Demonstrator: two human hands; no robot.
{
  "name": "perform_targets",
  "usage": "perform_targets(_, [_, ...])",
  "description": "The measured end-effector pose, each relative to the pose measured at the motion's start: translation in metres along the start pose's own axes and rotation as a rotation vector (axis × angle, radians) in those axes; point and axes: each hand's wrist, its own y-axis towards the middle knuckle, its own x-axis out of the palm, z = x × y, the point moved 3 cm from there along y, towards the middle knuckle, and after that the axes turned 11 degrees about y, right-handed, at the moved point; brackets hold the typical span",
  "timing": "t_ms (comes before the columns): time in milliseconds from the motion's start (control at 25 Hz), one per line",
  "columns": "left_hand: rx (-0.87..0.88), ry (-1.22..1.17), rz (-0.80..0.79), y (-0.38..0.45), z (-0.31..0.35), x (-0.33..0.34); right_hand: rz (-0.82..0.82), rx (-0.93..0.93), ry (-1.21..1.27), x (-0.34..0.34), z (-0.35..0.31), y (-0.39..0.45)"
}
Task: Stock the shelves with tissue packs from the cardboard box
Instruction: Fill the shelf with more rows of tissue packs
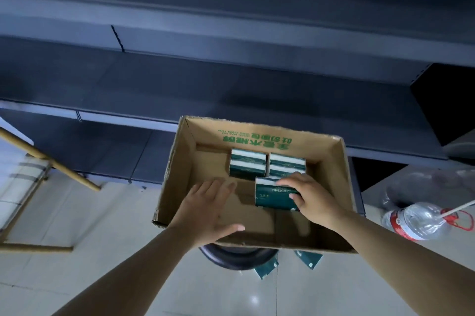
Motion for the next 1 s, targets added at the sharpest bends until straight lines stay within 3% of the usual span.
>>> perform_targets(80, [-0.038,0.039,0.127,0.003,-0.029,-0.043,0.112,-0.094,-0.037,-0.035,-0.043,0.003])
perform_targets(280, [-0.146,0.052,0.236,-0.004,-0.101,-0.154,0.297,-0.199,-0.008,-0.108,-0.168,0.002])
perform_targets(680, [-0.080,0.081,0.613,-0.063,-0.262,-0.367,0.720,-0.387,-0.037,-0.186,-0.443,0.013])
perform_targets(1000, [-0.104,0.119,0.788,-0.051,-0.389,-0.454,0.774,-0.502,0.013,-0.220,-0.581,0.099])
